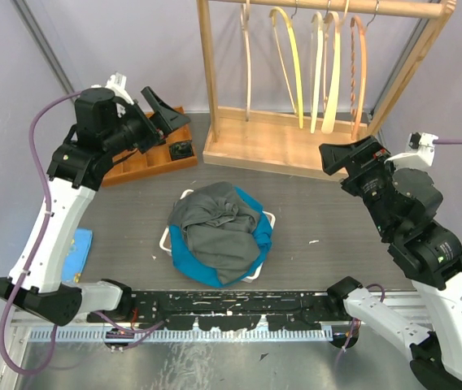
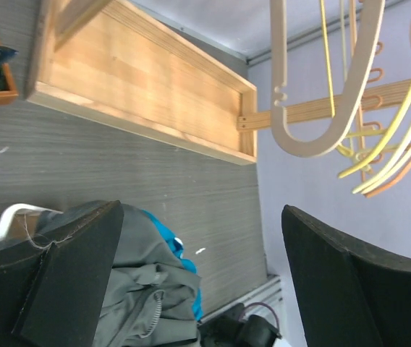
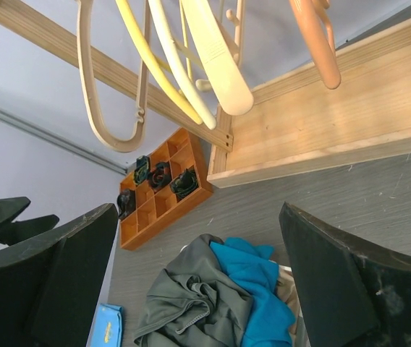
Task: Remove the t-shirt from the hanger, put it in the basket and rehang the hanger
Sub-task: Reset both arms
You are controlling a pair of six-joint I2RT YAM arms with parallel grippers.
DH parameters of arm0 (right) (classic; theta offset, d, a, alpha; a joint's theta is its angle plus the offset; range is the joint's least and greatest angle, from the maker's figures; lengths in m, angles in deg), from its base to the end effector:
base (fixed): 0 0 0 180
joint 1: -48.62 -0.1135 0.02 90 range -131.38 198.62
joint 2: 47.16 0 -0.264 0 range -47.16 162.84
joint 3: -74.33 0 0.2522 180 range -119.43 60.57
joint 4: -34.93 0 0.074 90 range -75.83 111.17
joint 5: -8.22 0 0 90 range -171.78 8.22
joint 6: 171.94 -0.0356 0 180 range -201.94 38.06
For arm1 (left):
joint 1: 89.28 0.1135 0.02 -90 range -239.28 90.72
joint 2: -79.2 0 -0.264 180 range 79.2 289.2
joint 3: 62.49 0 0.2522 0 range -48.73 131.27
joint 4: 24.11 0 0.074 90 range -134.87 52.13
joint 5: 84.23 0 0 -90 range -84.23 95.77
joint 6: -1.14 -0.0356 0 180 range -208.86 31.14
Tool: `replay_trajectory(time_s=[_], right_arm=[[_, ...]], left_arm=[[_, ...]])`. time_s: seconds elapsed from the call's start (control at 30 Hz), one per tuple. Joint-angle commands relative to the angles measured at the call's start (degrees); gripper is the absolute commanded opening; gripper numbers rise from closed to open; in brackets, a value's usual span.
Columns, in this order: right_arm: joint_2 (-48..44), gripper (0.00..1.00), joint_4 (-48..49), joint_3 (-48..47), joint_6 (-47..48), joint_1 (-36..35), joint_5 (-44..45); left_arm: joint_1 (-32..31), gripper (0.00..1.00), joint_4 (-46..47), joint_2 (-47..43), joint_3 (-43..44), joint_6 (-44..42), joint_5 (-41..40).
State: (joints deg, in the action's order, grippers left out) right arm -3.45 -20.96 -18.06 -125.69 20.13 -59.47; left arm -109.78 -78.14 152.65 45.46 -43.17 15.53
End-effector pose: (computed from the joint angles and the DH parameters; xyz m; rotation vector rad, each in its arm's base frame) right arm 0.0959 0.0367 0.4719 0.5184 1.6452 0.6124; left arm 0.2372 -0.0951 0.4729 -0.3213 1.9960 -0.9227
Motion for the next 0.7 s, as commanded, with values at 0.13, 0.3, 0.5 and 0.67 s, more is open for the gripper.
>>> replay_trajectory(time_s=[0.13,0.3,0.5,0.67], right_arm=[[-0.5,1.00,0.5,-2.5,0.1,0.1,1.8],[-0.7,1.00,0.2,-2.9,0.2,0.1,1.9],[-1.1,1.00,0.0,-2.9,0.2,0.1,1.9],[-1.4,1.00,-0.1,-3.0,0.1,0.1,1.7]], left_arm=[[1.3,0.98,6.7,0.4,0.2,7.1,7.7],[1.6,0.98,8.3,-0.1,0.1,10.0,8.5],[1.9,0.98,10.0,-0.3,-0.1,12.6,8.7],[2.1,0.98,9.8,-1.2,0.5,13.5,8.9]])
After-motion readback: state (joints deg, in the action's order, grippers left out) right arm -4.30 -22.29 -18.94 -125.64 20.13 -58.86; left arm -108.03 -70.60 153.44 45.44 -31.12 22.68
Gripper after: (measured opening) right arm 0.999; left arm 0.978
